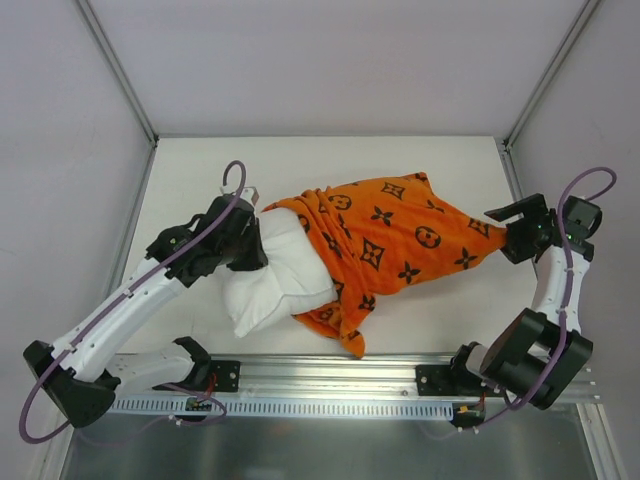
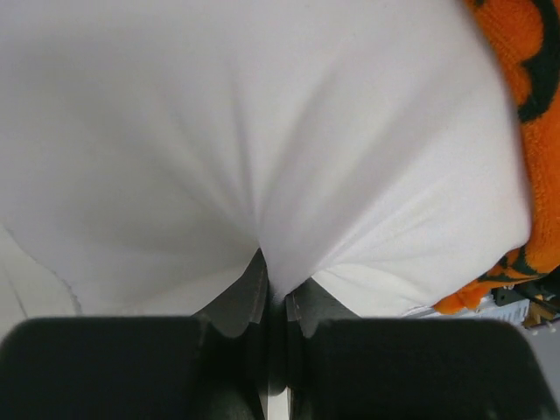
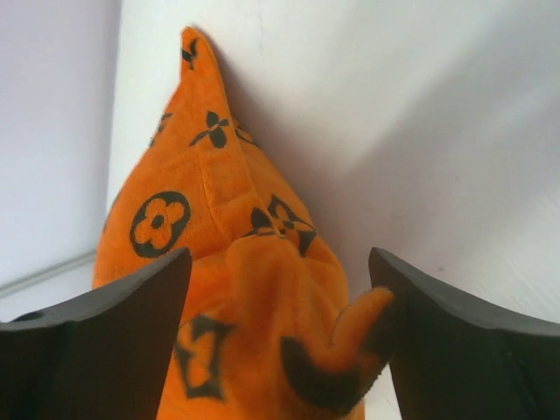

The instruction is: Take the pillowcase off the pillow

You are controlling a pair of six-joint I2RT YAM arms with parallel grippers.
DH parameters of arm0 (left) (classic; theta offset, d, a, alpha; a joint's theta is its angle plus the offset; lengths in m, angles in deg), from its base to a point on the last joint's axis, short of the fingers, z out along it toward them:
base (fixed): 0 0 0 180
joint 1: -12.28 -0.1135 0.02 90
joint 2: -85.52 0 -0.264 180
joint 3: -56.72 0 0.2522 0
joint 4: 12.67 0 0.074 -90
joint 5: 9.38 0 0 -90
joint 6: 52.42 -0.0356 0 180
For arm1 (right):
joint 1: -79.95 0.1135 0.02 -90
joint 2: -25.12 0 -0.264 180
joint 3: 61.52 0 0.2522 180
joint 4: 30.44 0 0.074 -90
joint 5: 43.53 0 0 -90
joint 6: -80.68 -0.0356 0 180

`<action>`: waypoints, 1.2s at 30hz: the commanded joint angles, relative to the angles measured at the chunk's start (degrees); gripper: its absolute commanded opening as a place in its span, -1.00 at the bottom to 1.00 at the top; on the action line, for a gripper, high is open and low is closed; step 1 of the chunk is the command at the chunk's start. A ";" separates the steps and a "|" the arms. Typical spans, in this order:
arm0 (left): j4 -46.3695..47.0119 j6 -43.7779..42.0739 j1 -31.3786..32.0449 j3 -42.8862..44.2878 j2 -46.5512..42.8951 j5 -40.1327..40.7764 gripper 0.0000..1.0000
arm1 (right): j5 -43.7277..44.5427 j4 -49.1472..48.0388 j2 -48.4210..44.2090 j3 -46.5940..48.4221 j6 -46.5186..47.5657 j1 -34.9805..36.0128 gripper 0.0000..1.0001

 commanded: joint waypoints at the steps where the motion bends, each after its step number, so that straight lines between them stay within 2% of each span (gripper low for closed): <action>1: -2.33 -3.30 -1.43 -0.72 -0.70 0.15 -1.00 | -2.35 3.63 -2.49 0.54 4.35 2.61 0.77; 6: -2.24 -2.07 -1.52 -1.25 1.41 -0.11 -1.00 | 1.60 8.47 -6.00 0.81 11.21 9.54 0.99; 11: -2.24 -2.42 -1.60 -0.64 1.41 0.06 -1.00 | 1.17 8.39 -5.75 -0.51 12.19 12.90 0.94; 13: -2.33 -2.69 -1.60 -0.37 1.23 0.24 -1.00 | 0.38 7.07 -5.13 -1.65 11.22 13.07 0.60; 14: -2.33 -2.95 -1.60 -0.02 0.97 0.41 -1.00 | 1.25 6.37 -5.22 -1.91 10.78 13.07 0.02; 16: -2.24 -3.13 -1.78 0.07 0.62 0.50 -1.00 | 3.27 5.92 -6.09 -2.01 9.46 13.07 -0.51; 17: -2.33 -3.21 -2.04 0.07 0.36 0.59 -1.00 | 5.71 6.01 -6.27 -1.74 9.02 12.99 -0.86; 18: -2.33 -3.39 -2.39 0.07 0.35 0.68 -1.00 | 6.70 6.01 -6.53 -1.30 8.67 12.81 -0.97; 24: -3.03 -5.85 -7.66 1.91 -0.43 -0.55 -1.00 | 9.52 8.03 -5.83 8.26 6.30 8.69 -0.99; 29: -4.70 -9.44 -18.38 4.28 -1.49 -3.10 -1.00 | 7.41 9.17 -6.88 13.99 4.36 -0.53 -0.99; 31: -5.14 -10.24 -20.58 4.46 -1.67 -3.89 -1.00 | 8.72 9.87 -7.59 13.21 4.19 -2.04 -0.99; 36: -5.23 -11.21 -25.68 3.15 -3.33 -5.38 -1.00 | 16.18 9.44 -11.10 -0.49 3.92 -3.45 -0.99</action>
